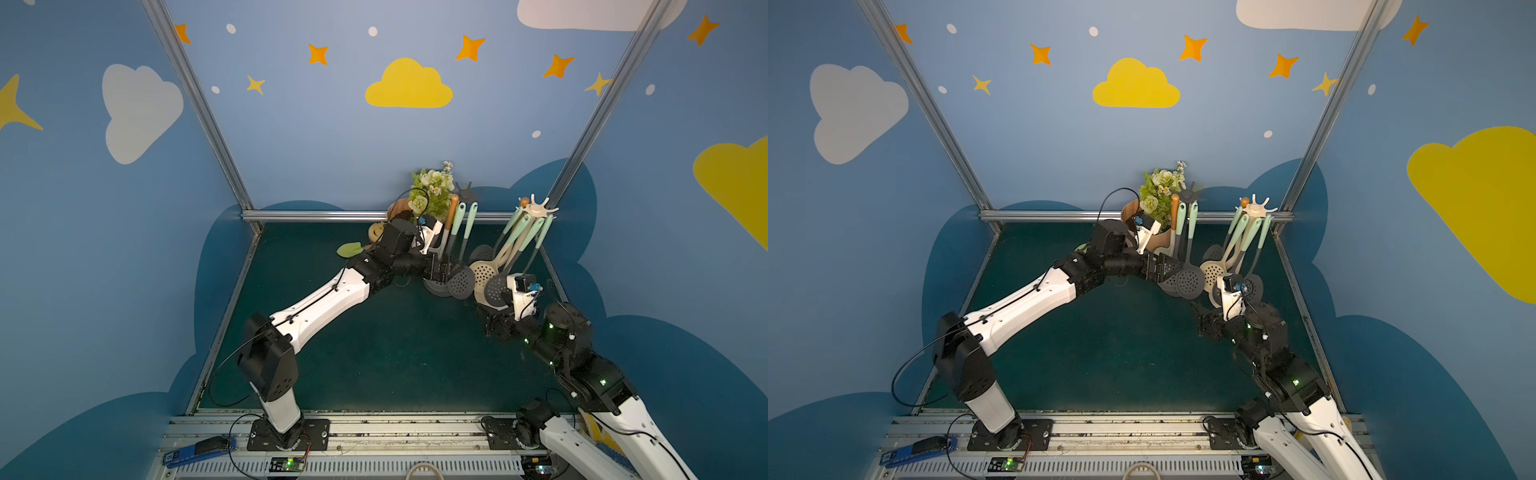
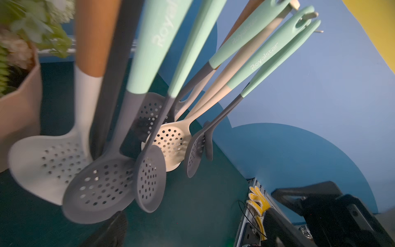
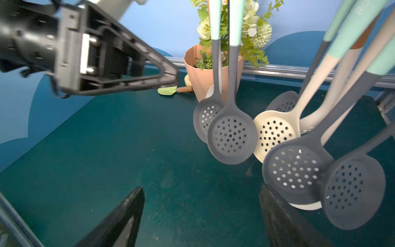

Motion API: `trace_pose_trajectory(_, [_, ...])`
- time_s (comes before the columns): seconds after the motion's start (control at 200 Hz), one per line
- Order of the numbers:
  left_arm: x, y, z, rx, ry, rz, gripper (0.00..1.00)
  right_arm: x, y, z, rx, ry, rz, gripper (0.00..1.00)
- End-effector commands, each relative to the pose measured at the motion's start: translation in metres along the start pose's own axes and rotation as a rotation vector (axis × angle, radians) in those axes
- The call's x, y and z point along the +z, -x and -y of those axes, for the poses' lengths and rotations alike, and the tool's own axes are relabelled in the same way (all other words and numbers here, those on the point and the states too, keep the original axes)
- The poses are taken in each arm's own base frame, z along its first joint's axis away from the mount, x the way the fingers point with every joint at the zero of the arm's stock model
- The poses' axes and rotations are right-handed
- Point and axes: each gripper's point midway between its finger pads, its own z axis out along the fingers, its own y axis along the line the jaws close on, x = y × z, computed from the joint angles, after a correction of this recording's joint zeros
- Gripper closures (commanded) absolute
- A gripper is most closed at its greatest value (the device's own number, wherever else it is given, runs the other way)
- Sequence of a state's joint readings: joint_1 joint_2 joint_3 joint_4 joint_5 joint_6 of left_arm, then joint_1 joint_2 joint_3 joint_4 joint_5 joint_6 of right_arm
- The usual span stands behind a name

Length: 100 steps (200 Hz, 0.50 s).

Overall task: Hang the skimmer on the kitchen utensil rack
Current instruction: Hang the skimmer on the rack, then reset both arms

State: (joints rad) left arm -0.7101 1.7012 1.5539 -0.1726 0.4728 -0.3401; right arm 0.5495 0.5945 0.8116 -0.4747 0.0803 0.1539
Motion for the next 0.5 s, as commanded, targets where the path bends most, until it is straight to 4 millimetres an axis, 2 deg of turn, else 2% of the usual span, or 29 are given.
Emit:
trace_pose_trajectory(0.0, [-0.029,0.003,-0.019,0.025,0.093,0.050,0.00,-0.004,0.009,0.021,0.008,-0.122,0.020,0.13])
trace_pose_trajectory(0.105, [-0.066,0.003,-0.039,0.026,0.207,0.110,0.00,-0.005,0.004,0.041,0.013,-0.224,0.027,0.11])
trace_pose_trajectory(0.19, [-0.098,-0.005,-0.059,0.023,0.310,0.154,0.00,-0.005,-0.001,0.055,0.046,-0.294,0.051,0.09])
trace_pose_trajectory(0.275, [-0.132,-0.011,-0.085,0.029,0.433,0.209,0.00,-0.003,-0.005,0.066,0.089,-0.335,0.086,0.08])
trace_pose_trajectory(0.37, [-0.170,-0.018,-0.118,-0.046,0.536,0.263,0.00,0.001,-0.007,0.077,0.122,-0.377,0.115,0.08])
trace_pose_trajectory(0.391, [-0.179,-0.020,-0.126,-0.060,0.561,0.280,0.00,0.006,-0.019,0.082,0.124,-0.393,0.091,0.08])
trace_pose_trajectory(0.496, [-0.216,-0.029,-0.161,-0.110,0.673,0.369,0.00,0.013,-0.034,0.099,0.148,-0.456,0.085,0.08])
